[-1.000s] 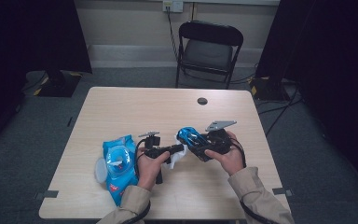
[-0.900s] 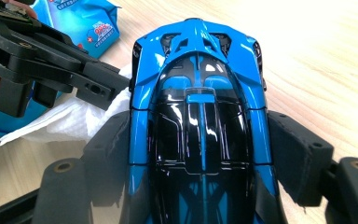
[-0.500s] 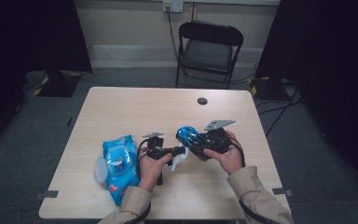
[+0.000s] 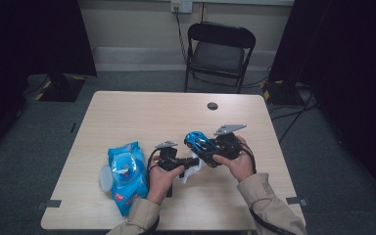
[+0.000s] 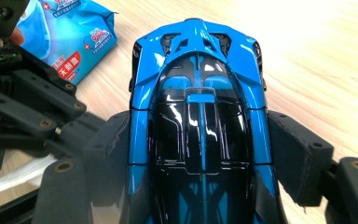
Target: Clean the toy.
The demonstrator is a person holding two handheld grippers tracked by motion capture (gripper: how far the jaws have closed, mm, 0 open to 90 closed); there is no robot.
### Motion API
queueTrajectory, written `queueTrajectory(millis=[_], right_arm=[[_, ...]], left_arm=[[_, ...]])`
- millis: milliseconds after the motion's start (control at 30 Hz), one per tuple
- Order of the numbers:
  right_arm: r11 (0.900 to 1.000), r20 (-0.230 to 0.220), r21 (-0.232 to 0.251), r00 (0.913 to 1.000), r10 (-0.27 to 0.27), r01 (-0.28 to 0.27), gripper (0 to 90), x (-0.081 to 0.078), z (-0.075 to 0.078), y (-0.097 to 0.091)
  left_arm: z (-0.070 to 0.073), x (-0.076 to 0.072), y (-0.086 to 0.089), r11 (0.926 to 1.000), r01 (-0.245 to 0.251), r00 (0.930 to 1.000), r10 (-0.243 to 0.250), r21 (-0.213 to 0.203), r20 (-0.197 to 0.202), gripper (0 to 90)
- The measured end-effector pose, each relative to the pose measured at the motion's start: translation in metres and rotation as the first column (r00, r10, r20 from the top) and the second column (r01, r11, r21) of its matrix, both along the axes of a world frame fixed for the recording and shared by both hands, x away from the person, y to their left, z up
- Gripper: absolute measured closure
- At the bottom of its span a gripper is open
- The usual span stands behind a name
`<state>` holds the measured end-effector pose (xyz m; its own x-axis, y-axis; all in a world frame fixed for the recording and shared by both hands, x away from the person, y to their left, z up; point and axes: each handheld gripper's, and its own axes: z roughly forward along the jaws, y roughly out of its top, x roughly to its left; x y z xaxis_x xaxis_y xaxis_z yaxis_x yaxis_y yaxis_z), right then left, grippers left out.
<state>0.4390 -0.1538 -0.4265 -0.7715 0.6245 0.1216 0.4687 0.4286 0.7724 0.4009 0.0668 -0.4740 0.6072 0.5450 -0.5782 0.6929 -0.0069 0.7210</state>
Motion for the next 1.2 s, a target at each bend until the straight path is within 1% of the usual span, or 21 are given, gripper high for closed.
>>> queueTrajectory(millis=[67, 100, 167, 367, 500, 567, 600, 633, 700, 733, 833, 867, 900, 933, 967, 1000, 1033, 1067, 1100, 1167, 1200], right_arm=[[1.0, -0.001, -0.002, 1.0, -0.001, 0.001, 28.4, 0.0, 0.0, 0.0], [1.0, -0.001, -0.001, 1.0, -0.001, 0.001, 28.4, 0.001, 0.0, 0.001], [1.0, -0.003, 0.0, 1.0, -0.001, 0.001, 28.4, 0.001, 0.0, 0.001], [1.0, -0.001, 0.0, 1.0, -0.004, 0.004, 28.3, 0.002, 0.001, 0.003], [1.0, 0.0, 0.002, 1.0, -0.004, 0.004, 28.4, 0.003, 0.002, 0.005], [1.0, 0.004, 0.004, 1.0, -0.003, 0.003, 28.4, 0.003, 0.003, 0.005], [0.9999, -0.001, 0.009, 1.0, -0.01, 0.01, 28.4, 0.004, 0.003, 0.004], [0.9999, 0.0, 0.011, 0.9999, -0.01, 0.01, 28.4, 0.004, 0.004, 0.004], [0.9998, 0.003, 0.012, 0.9999, -0.014, 0.014, 28.4, 0.004, 0.005, 0.002], [0.9998, 0.004, 0.014, 0.9998, -0.017, 0.017, 28.4, 0.004, 0.006, 0.001], [0.9995, 0.01, 0.021, 0.9997, -0.022, 0.022, 28.4, 0.004, 0.009, -0.003], [0.9995, 0.01, 0.021, 0.9997, -0.022, 0.022, 28.4, 0.004, 0.009, -0.003], [0.9994, 0.015, 0.028, 0.9996, -0.023, 0.022, 28.4, 0.003, 0.012, -0.006], [0.9993, 0.021, 0.03, 0.9995, -0.023, 0.022, 28.4, 0.003, 0.013, -0.007], [0.9992, 0.022, 0.031, 0.9995, -0.024, 0.024, 28.4, 0.003, 0.014, -0.008], [0.9992, 0.022, 0.031, 0.9995, -0.024, 0.024, 28.4, 0.003, 0.014, -0.008], [0.9992, 0.023, 0.033, 0.9995, -0.022, 0.021, 28.4, 0.002, 0.016, -0.009], [0.9992, 0.023, 0.033, 0.9995, -0.022, 0.021, 28.4, 0.002, 0.016, -0.009], [0.9992, 0.022, 0.035, 0.9996, -0.019, 0.019, 28.4, 0.001, 0.015, -0.01], [0.9991, 0.021, 0.039, 0.9996, -0.017, 0.016, 28.4, -0.001, 0.015, -0.01], [0.9991, 0.021, 0.039, 0.9996, -0.017, 0.016, 28.4, -0.001, 0.015, -0.01]], left_arm=[[0.0, -0.001, -0.002, 0.9999, 0.012, 0.9999, -0.012, 0.002, 0.009, 84.4], [0.0, -0.002, -0.004, 0.9994, 0.032, 0.9992, -0.033, 0.01, 0.025, 84.4], [0.001, -0.004, -0.007, 0.9987, 0.047, 0.9982, -0.047, 0.019, 0.036, 84.4], [-0.002, -0.007, -0.012, 0.9972, 0.075, 0.9961, -0.075, 0.008, 0.046, 84.3], [-0.006, -0.01, -0.021, 0.9934, 0.114, 0.9928, -0.114, 0.002, 0.035, 84.3], [-0.007, -0.011, -0.022, 0.9933, 0.115, 0.993, -0.115, -0.007, 0.028, 84.3], [-0.007, -0.011, -0.022, 0.9924, 0.123, 0.9919, -0.123, 0.009, 0.031, 84.3], [-0.007, -0.012, -0.022, 0.9926, 0.121, 0.9924, -0.121, 0.014, 0.024, 84.3], [-0.006, -0.011, -0.018, 0.9945, 0.104, 0.9942, -0.105, 0.01, 0.023, 84.3], [-0.005, -0.01, -0.015, 0.9962, 0.086, 0.9958, -0.087, 0.012, 0.031, 84.3], [0.002, -0.005, -0.003, 0.9996, 0.027, 0.9988, -0.026, -0.007, 0.042, 84.2], [0.002, -0.005, -0.003, 0.9996, 0.027, 0.9988, -0.026, -0.007, 0.042, 84.2], [0.008, -0.002, 0.006, 0.9996, -0.025, 0.9983, 0.026, -0.011, 0.053, 84.3], [0.008, -0.002, 0.006, 0.9996, -0.025, 0.9983, 0.026, -0.011, 0.053, 84.3], [0.014, 0.001, 0.014, 0.9974, -0.068, 0.9952, 0.069, -0.023, 0.068, 84.3], [0.014, 0.001, 0.014, 0.9974, -0.068, 0.9952, 0.069, -0.023, 0.068, 84.3], [0.019, 0.004, 0.021, 0.9939, -0.108, 0.9904, 0.109, -0.021, 0.084, 84.3], [0.019, 0.004, 0.021, 0.9939, -0.108, 0.9904, 0.109, -0.021, 0.084, 84.2], [0.023, 0.007, 0.028, 0.9888, -0.148, 0.9843, 0.149, -0.023, 0.094, 84.2], [0.027, 0.01, 0.033, 0.982, -0.187, 0.9771, 0.189, -0.028, 0.098, 84.2], [0.027, 0.01, 0.033, 0.982, -0.187, 0.9771, 0.189, -0.028, 0.098, 84.2]])
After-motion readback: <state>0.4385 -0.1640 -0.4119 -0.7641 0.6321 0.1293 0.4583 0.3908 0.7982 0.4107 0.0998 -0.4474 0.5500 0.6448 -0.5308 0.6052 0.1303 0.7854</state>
